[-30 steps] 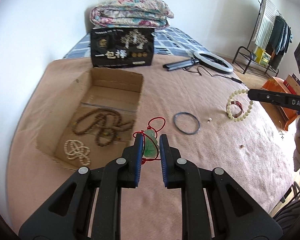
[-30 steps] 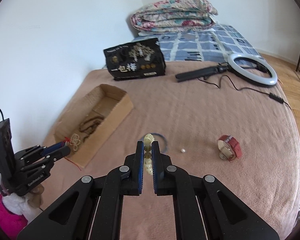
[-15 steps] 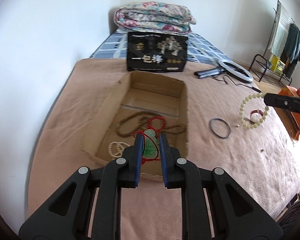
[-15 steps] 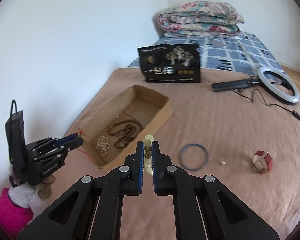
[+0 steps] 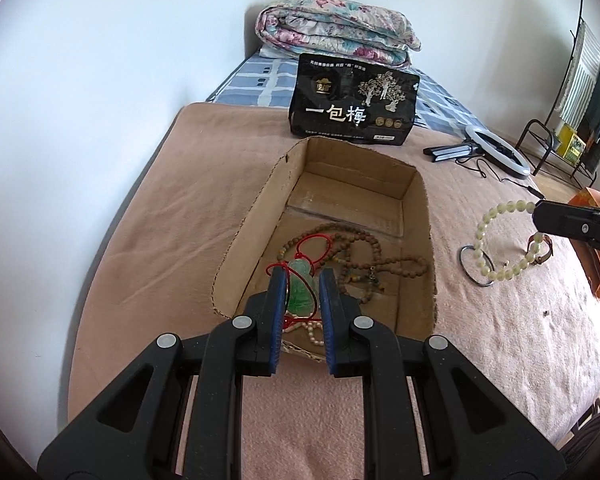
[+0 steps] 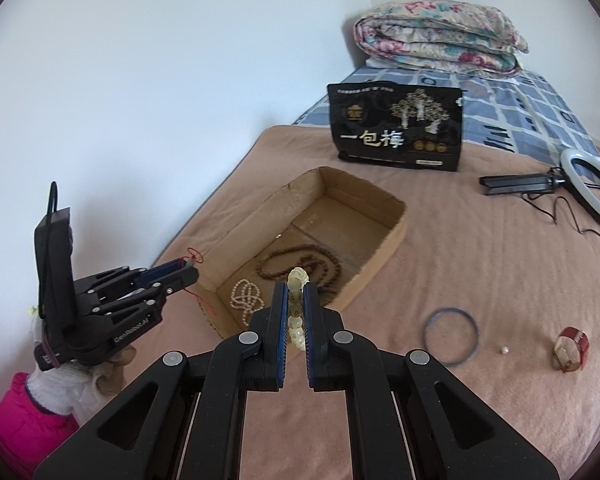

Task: Organize jewelry
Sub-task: 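Carry the jade pendant and cream bracelet in both tools over the cardboard box, then open both tools to drop the pendant and bracelet into the box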

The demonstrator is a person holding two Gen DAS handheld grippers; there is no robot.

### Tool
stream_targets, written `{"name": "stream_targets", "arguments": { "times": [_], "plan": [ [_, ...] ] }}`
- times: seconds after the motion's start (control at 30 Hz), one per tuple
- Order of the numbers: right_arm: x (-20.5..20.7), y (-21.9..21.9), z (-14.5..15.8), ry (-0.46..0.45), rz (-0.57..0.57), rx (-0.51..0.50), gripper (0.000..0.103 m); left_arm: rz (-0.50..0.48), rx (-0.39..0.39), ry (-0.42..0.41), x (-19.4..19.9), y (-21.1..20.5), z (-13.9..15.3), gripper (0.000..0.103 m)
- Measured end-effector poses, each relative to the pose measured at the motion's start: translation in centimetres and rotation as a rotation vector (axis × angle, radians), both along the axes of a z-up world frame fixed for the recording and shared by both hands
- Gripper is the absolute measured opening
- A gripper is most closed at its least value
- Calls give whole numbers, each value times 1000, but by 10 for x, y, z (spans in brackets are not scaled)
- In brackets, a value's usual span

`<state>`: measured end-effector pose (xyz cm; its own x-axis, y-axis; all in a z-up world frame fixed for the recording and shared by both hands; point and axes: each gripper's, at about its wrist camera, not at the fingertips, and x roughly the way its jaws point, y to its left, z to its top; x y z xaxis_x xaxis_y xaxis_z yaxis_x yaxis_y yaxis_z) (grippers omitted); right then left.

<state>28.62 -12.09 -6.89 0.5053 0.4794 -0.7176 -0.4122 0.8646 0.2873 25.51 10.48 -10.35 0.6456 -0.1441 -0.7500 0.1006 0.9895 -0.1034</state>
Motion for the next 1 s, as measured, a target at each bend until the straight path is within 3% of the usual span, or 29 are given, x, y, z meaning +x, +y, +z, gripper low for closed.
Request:
{"name": "stream_targets", "arguments": {
  "times": [0.5,1.0],
  "plan": [
    [17,25,-26,53,10,-8,6,14,-13,23,13,6,-11,15],
    [23,37,-30,60,22,-26,6,2,-14,24,14,1,-12,15]
  ]
}}
